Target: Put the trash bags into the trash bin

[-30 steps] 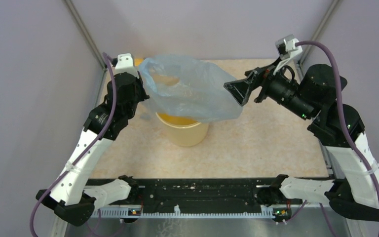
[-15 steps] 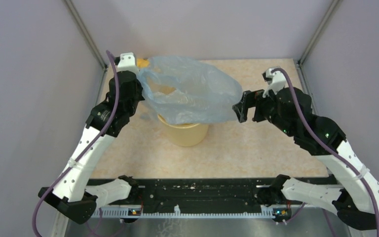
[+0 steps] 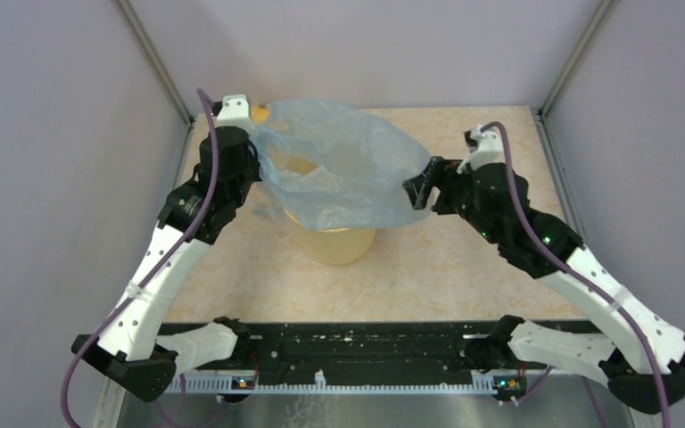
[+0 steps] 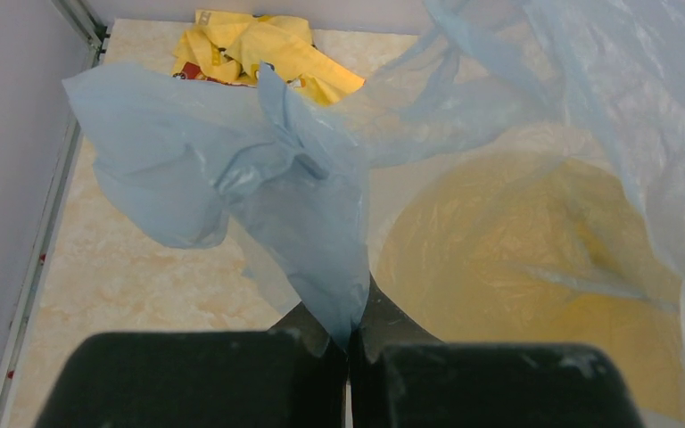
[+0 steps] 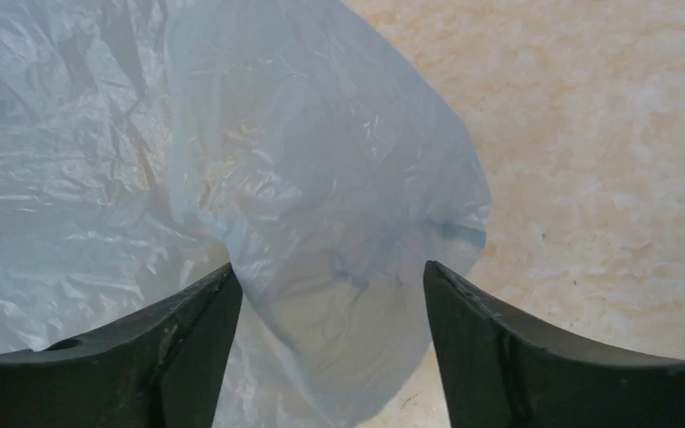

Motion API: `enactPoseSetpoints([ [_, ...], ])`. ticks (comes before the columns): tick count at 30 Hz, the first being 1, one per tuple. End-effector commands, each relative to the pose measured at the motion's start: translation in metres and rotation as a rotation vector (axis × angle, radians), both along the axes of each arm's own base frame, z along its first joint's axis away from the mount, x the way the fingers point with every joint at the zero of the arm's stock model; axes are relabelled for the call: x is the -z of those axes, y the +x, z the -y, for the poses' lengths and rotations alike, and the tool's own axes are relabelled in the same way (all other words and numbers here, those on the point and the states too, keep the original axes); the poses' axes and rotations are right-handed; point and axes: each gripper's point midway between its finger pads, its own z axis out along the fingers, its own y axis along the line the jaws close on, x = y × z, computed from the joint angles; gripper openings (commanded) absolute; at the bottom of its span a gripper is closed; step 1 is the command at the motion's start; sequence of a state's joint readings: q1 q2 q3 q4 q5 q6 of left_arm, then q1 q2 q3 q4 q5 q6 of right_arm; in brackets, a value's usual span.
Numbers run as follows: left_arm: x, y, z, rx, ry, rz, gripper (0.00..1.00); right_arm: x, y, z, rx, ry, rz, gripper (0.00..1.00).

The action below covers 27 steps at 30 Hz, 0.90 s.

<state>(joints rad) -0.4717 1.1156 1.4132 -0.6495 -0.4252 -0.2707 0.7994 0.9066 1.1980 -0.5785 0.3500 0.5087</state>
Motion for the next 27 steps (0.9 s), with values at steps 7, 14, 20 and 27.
enactPoseSetpoints([
  [7, -0.031, 0.002, 0.017, 0.111, -0.027, 0.066, 0.00, -0.025, 0.041, -0.078, -0.149, 0.065, -0.001, 0.29],
  [14, -0.037, -0.005, 0.029, 0.192, -0.036, 0.056, 0.00, -0.035, 0.050, -0.131, -0.296, 0.063, -0.030, 0.09],
  [20, -0.040, -0.007, 0.031, 0.206, -0.037, 0.057, 0.00, -0.013, 0.058, -0.172, -0.384, 0.088, -0.096, 0.04],
  [27, -0.039, -0.001, 0.037, 0.224, -0.040, 0.052, 0.00, 0.051, 0.060, -0.184, -0.358, 0.036, -0.224, 0.00],
])
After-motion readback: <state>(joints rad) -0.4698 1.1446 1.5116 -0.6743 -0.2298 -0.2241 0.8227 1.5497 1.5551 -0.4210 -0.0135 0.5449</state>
